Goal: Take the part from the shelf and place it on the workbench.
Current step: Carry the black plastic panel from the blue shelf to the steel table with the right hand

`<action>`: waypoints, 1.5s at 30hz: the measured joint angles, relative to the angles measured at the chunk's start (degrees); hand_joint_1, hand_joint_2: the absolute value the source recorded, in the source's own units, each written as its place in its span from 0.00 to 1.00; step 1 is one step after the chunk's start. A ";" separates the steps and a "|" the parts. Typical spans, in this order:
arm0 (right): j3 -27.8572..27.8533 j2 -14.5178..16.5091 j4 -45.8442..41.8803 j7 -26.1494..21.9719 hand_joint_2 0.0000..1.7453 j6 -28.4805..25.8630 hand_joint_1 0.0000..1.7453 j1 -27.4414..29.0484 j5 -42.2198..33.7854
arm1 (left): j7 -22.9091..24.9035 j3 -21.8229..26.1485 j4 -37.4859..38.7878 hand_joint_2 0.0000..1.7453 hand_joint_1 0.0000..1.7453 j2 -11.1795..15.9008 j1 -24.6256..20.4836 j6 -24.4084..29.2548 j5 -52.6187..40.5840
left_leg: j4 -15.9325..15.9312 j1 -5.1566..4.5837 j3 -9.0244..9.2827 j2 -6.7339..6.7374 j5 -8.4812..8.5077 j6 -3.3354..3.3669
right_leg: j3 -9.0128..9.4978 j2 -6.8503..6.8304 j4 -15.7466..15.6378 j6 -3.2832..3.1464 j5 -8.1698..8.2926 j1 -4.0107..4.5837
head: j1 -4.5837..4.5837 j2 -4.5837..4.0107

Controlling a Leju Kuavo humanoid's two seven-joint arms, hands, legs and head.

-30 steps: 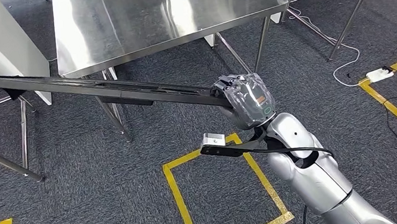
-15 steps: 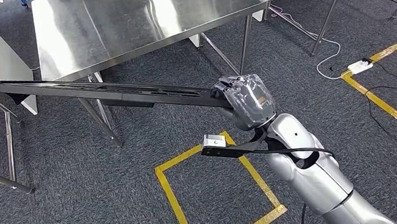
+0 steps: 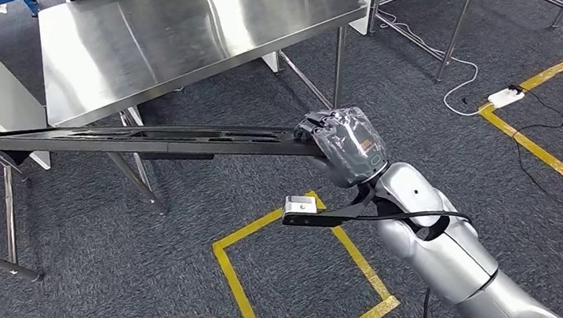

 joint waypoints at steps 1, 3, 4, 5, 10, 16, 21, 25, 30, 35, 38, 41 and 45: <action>0.00 0.03 0.00 -0.02 1.00 -0.12 0.95 0.06 0.15 | 0.00 0.02 -0.01 1.00 0.00 0.05 -0.01 0.09 -0.02 | 0.94 -0.02 -0.55 -0.01 -0.59 -0.49 | -0.35 0.26 0.66 -0.72 -0.58 0.11 | -0.07 0.00; 0.02 0.04 0.03 -0.02 1.00 -0.30 0.95 0.25 0.42 | -0.01 0.01 -0.03 1.00 0.00 -0.15 0.08 0.15 -0.08 | 1.60 0.10 -0.91 0.10 -1.09 -0.89 | -0.81 0.63 1.48 -2.35 -0.96 0.17 | -0.49 0.00; 0.01 0.03 0.04 -0.02 1.00 -0.36 0.95 0.28 0.49 | 0.01 0.01 -0.02 1.00 0.00 -0.10 0.12 0.20 -0.07 | 1.85 0.14 -0.91 0.07 -1.42 -0.97 | -0.93 0.72 1.64 -2.66 -1.02 0.28 | -0.77 0.00; 0.04 0.02 0.07 -0.02 1.00 -0.35 0.95 0.30 0.52 | 0.02 0.01 -0.02 1.00 0.00 -0.08 0.12 0.22 -0.08 | 2.93 0.14 -1.35 0.00 -2.21 -0.94 | -0.95 0.80 1.69 -2.89 -1.05 0.43 | -0.82 0.00; 0.07 0.04 0.08 -0.02 1.00 -0.37 0.95 0.28 0.53 | 0.02 -0.01 -0.02 1.00 0.00 -0.10 0.21 0.26 -0.08 | 18.45 -0.80 -10.05 -0.31 -8.24 0.51 | -0.80 0.99 1.62 -3.52 -1.21 1.84 | -0.92 0.00; 0.05 0.28 0.08 -0.03 1.00 -0.40 0.95 0.13 0.51 | -0.10 -0.04 0.00 1.00 0.00 0.19 0.14 1.20 -0.15 | 4.98 -4.21 -4.80 -1.62 0.18 6.66 | 0.01 1.49 1.09 -4.11 -1.34 3.21 | -0.57 0.00; 0.01 0.32 0.09 -0.05 1.00 -0.49 0.95 -0.09 0.50 | -0.11 -0.05 0.01 1.00 0.00 0.21 0.15 1.55 -0.16 | 0.51 -4.27 -2.39 -1.07 1.87 6.41 | -0.55 1.00 2.11 -3.83 -2.01 3.48 | -0.49 0.00; 0.08 0.23 0.26 -0.12 1.00 -0.50 0.95 -0.04 0.43 | -0.10 -0.05 0.01 1.00 0.00 -0.13 0.24 1.53 -0.16 | -0.42 -4.16 -1.90 -0.89 2.28 5.92 | -6.06 0.57 13.59 -3.66 -6.74 3.47 | -0.44 0.00; 0.22 0.23 0.58 -0.57 1.00 -0.59 0.95 -0.18 0.22 | -0.10 -0.09 0.02 1.00 0.00 -0.40 0.31 1.53 -0.14 | 0.27 -4.35 -2.00 -0.92 1.75 5.11 | 0.65 0.03 0.35 -2.60 -1.22 3.46 | -0.46 0.00; 0.56 0.37 0.70 -0.91 1.00 -1.02 0.95 -0.71 0.02 | -0.15 -0.11 0.03 1.00 0.00 -0.40 0.41 1.51 -0.12 | 1.31 -4.39 -2.57 -0.98 0.96 3.61 | 2.26 0.07 -2.55 -5.07 -0.07 3.07 | -0.59 0.00; 0.74 0.64 0.74 -0.92 1.00 -1.09 0.95 -0.83 -0.01 | -0.17 -0.14 0.03 1.00 0.00 -0.33 0.40 1.51 -0.10 | 8.75 -3.63 -5.90 -1.16 -3.45 2.22 | 2.48 0.06 -2.91 -5.76 0.07 2.52 | -0.84 0.00; 1.05 0.78 0.91 -0.93 1.00 -1.13 0.95 -0.75 -0.02 | -0.16 -0.15 0.03 1.00 0.00 -0.30 0.56 1.49 -0.05 | 16.63 -2.28 -9.95 -1.12 -5.97 1.06 | 2.43 0.08 -2.88 -5.79 0.04 2.25 | -0.81 0.00; 1.26 0.93 1.04 -0.93 1.00 -1.13 0.95 -0.78 -0.01 | -0.16 -0.16 0.03 1.00 0.00 -0.34 0.61 1.50 -0.05 | 3.90 -1.05 -3.82 -1.37 0.60 -0.34 | 2.52 0.24 -2.86 -5.17 -0.01 1.66 | -0.91 0.00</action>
